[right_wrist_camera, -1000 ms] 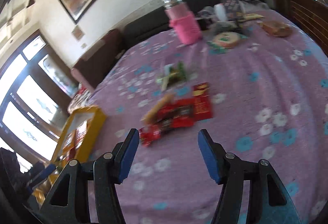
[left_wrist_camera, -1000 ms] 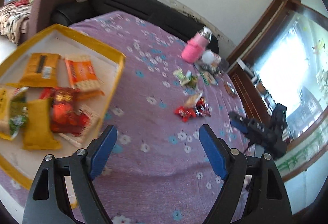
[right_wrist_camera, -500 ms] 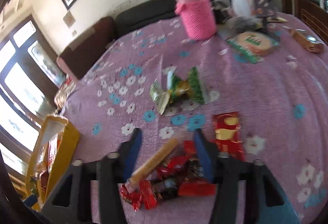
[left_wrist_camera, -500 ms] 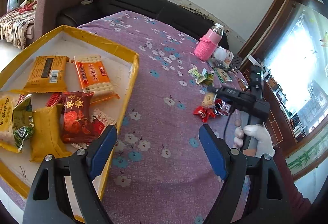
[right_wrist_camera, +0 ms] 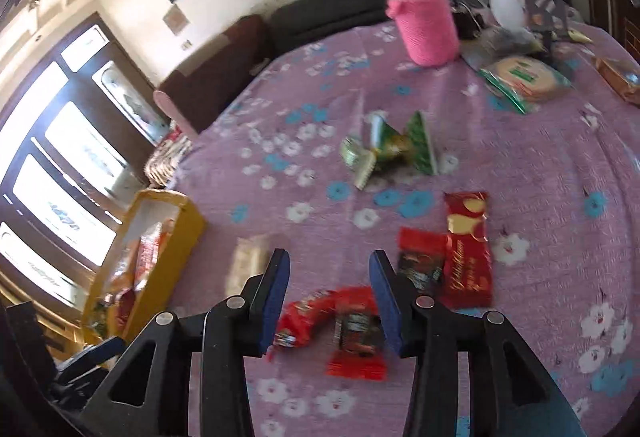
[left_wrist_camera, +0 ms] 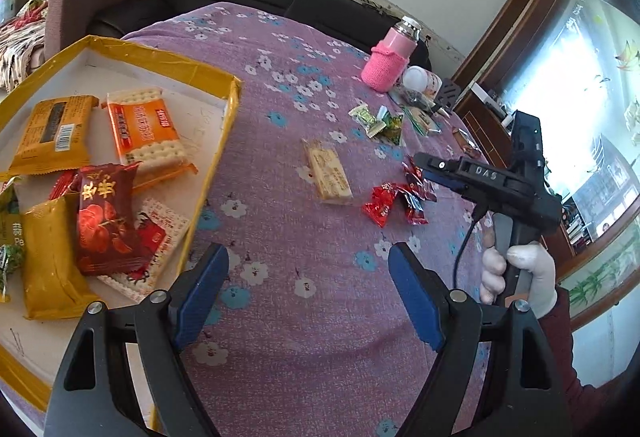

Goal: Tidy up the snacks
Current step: 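Grasp the clear cake packet with the left gripper while the right grasps a red candy, then carry the cake packet and red candy into the tray and release both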

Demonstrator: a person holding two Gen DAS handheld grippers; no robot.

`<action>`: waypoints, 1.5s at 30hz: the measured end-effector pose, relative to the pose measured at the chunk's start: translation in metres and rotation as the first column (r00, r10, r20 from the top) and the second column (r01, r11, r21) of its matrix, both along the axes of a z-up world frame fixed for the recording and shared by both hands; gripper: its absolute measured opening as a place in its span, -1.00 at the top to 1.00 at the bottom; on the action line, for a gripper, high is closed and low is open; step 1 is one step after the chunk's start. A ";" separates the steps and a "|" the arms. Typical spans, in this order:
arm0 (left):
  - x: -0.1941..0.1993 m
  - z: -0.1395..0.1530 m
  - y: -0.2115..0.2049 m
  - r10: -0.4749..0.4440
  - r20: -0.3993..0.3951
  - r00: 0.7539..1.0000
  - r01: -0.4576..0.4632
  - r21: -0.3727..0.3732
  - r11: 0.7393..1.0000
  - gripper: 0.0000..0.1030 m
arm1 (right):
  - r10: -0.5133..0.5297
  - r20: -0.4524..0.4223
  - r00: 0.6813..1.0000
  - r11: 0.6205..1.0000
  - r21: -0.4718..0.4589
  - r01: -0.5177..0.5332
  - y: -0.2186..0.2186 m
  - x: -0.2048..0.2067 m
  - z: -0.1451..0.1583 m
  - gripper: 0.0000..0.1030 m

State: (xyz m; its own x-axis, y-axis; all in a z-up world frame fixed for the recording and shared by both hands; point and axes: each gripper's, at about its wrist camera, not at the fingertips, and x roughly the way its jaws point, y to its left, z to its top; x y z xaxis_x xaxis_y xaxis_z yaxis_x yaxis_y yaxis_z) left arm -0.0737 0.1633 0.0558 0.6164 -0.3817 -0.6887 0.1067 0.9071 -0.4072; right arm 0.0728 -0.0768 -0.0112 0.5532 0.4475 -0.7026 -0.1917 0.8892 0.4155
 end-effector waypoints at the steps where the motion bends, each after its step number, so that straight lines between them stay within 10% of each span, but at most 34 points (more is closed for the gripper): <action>1: 0.001 0.000 -0.003 -0.002 -0.003 1.000 0.002 0.003 1.000 -0.60 | -0.005 -0.006 1.000 1.000 -0.005 0.005 -0.001 -0.001 -0.005 0.14; 11: 0.056 -0.013 -0.047 -0.041 -0.050 0.998 0.045 0.088 0.995 -0.60 | 0.003 -0.016 1.000 0.964 -0.264 -0.007 0.026 -0.025 -0.027 0.15; 15: 0.087 -0.026 -0.065 -0.048 -0.060 0.997 0.057 0.149 0.987 -0.60 | -0.006 0.034 0.999 0.950 -0.313 0.017 0.029 -0.024 -0.029 0.45; 21: 0.126 -0.043 -0.084 -0.058 -0.090 0.994 0.077 0.225 0.971 -0.59 | -0.044 0.014 0.999 0.968 -0.246 0.046 0.011 -0.021 -0.027 0.49; 26: 0.135 -0.048 -0.108 -0.081 -0.043 0.996 0.092 0.412 0.907 0.16 | -0.048 0.008 0.999 0.977 -0.207 0.048 0.005 -0.023 -0.023 0.49; 28: 0.133 -0.046 -0.106 -0.096 -0.041 0.995 0.105 0.395 0.913 0.39 | -0.046 0.000 0.999 0.981 -0.188 0.045 0.003 -0.022 -0.023 0.49; 45: 0.093 0.003 -0.063 -0.045 0.055 0.997 0.035 0.172 0.984 0.39 | -0.076 0.120 0.990 0.997 0.004 0.076 -0.020 -0.035 0.011 0.50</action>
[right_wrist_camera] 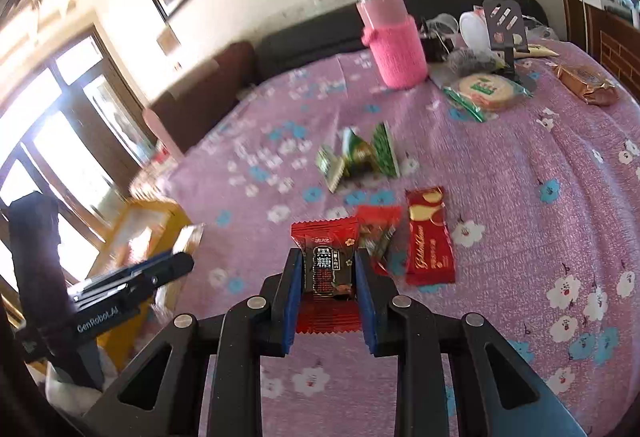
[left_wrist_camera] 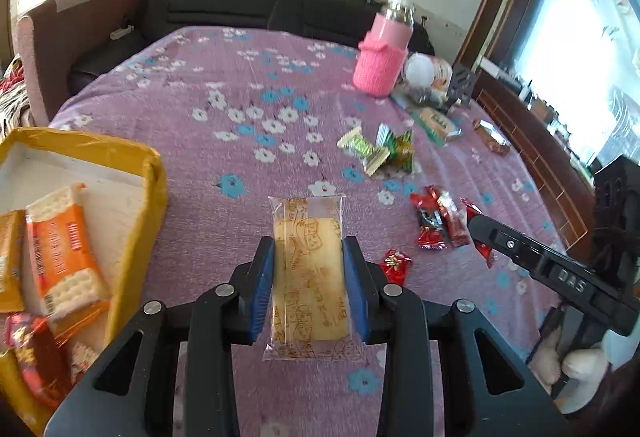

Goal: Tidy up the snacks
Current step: 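Carry the cake packet and red candy into the tray and release both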

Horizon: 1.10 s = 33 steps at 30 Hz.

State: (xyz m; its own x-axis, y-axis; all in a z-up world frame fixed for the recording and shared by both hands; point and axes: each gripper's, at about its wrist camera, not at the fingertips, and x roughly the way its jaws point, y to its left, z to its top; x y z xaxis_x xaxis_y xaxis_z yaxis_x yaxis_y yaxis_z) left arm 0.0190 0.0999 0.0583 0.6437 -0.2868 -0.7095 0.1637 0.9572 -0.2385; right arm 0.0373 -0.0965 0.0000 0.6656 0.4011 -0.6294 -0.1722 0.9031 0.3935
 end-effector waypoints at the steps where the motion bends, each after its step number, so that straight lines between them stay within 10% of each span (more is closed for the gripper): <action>1: -0.005 0.006 0.005 0.009 0.012 1.000 -0.009 -0.004 1.000 0.39 | 0.004 0.014 1.000 1.000 0.014 -0.004 -0.001 -0.001 0.002 0.50; 16: -0.051 0.061 0.139 0.232 0.102 0.967 -0.229 -0.037 0.973 0.39 | 0.073 0.069 0.995 0.996 0.043 -0.077 0.035 -0.011 0.016 0.50; 33: 0.029 0.008 0.240 0.334 -0.116 0.935 -0.345 -0.094 0.934 0.38 | 0.404 -0.065 0.912 0.914 -0.009 -0.406 0.268 0.025 0.017 0.51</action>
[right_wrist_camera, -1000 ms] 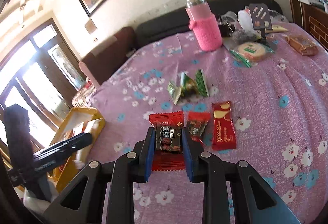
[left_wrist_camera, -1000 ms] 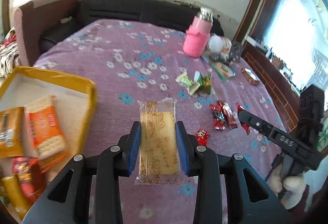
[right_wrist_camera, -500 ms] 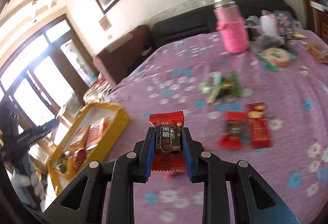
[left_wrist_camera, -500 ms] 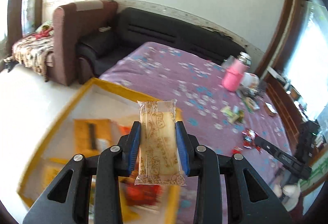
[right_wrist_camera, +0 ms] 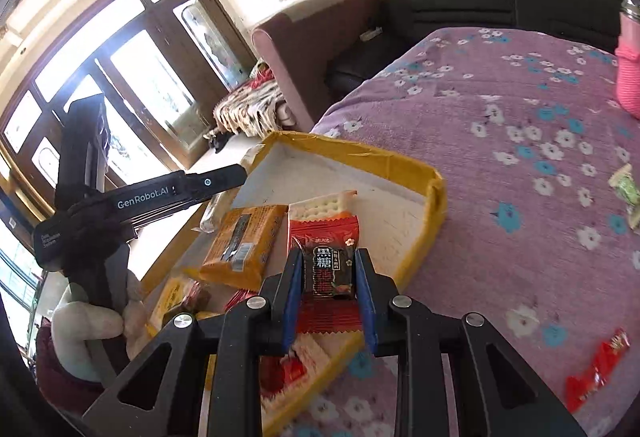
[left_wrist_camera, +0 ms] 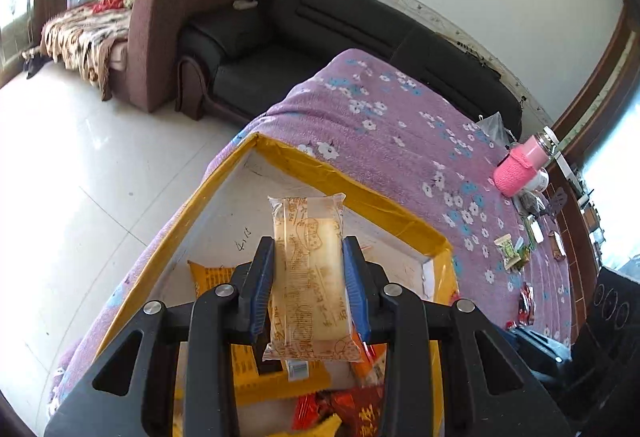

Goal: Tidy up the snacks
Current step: 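Carry the cake packet and red candy into the tray and release both, then withdraw both open grippers from the tray back toward the table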

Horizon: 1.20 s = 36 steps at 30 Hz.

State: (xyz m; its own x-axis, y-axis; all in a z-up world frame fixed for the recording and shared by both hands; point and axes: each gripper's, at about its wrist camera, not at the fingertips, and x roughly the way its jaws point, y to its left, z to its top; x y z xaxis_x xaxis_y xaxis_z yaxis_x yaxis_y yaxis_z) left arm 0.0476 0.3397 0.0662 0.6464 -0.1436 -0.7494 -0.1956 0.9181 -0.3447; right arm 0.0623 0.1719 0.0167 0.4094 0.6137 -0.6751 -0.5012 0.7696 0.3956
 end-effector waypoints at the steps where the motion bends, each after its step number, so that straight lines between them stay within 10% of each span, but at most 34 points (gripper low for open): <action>1: 0.005 -0.003 0.001 0.001 -0.016 1.000 -0.001 -0.012 1.000 0.38 | -0.004 -0.002 1.000 1.000 -0.013 0.004 0.005 0.004 -0.003 0.51; 15: -0.021 0.019 -0.018 -0.042 0.044 0.998 0.044 -0.026 0.999 0.21 | -0.035 0.084 0.996 0.999 -0.027 0.037 0.004 -0.002 0.007 0.24; 25: -0.194 0.094 -0.054 0.068 0.258 0.964 -0.091 0.078 0.993 -0.32 | -0.070 0.325 0.943 0.997 -0.013 0.078 -0.066 -0.076 0.008 0.12; 36: -0.353 0.207 -0.091 0.257 0.473 0.843 -0.407 0.249 0.879 -0.37 | -0.094 0.445 0.891 0.994 -0.009 0.109 -0.077 -0.095 0.007 0.09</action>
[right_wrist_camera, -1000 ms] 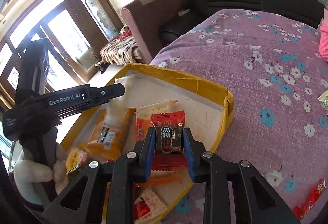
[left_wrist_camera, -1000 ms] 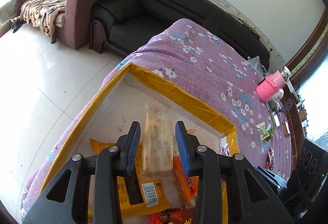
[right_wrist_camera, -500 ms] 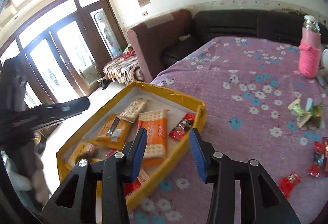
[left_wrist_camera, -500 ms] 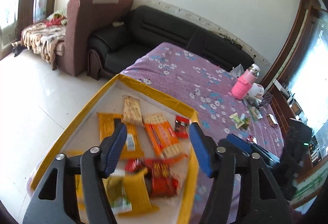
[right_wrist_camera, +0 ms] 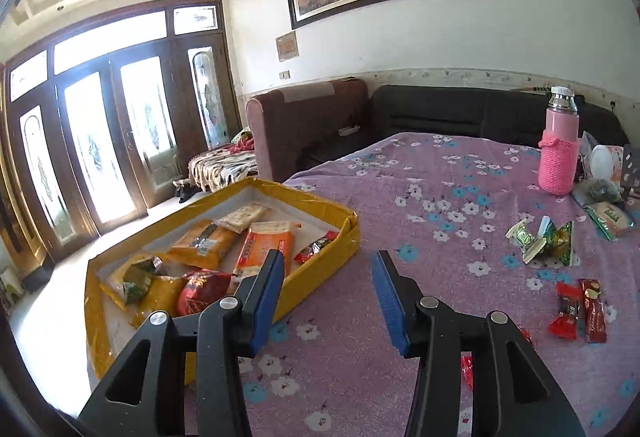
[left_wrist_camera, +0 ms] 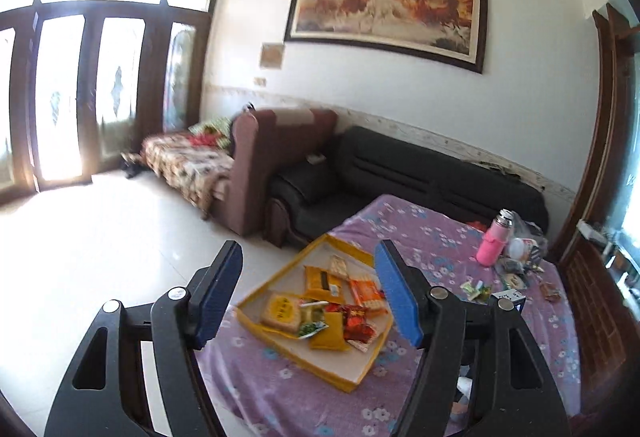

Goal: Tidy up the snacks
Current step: 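Withdraw both open grippers from the tray back toward the table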

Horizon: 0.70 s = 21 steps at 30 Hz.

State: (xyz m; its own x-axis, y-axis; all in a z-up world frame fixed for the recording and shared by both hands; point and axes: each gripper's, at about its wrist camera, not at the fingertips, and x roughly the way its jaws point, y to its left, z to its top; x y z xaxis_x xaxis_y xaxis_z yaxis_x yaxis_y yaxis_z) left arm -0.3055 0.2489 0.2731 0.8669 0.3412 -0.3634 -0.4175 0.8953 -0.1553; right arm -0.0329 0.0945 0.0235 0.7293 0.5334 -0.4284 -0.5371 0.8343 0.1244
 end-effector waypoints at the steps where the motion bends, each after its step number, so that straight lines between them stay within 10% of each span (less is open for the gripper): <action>1: -0.007 0.005 -0.005 0.019 0.006 1.000 -0.019 0.026 0.999 -0.41 | -0.001 0.010 1.000 1.000 -0.008 0.001 0.001 -0.002 -0.001 0.09; 13: -0.053 0.029 -0.045 0.124 0.130 0.984 -0.150 0.209 0.966 -0.83 | -0.035 0.041 0.999 0.998 -0.046 0.037 -0.007 -0.008 -0.004 0.02; 21: -0.030 0.004 -0.038 0.126 0.050 0.991 -0.134 0.200 0.971 -0.90 | -0.041 0.025 0.999 0.998 -0.055 0.043 -0.010 -0.005 -0.007 -0.03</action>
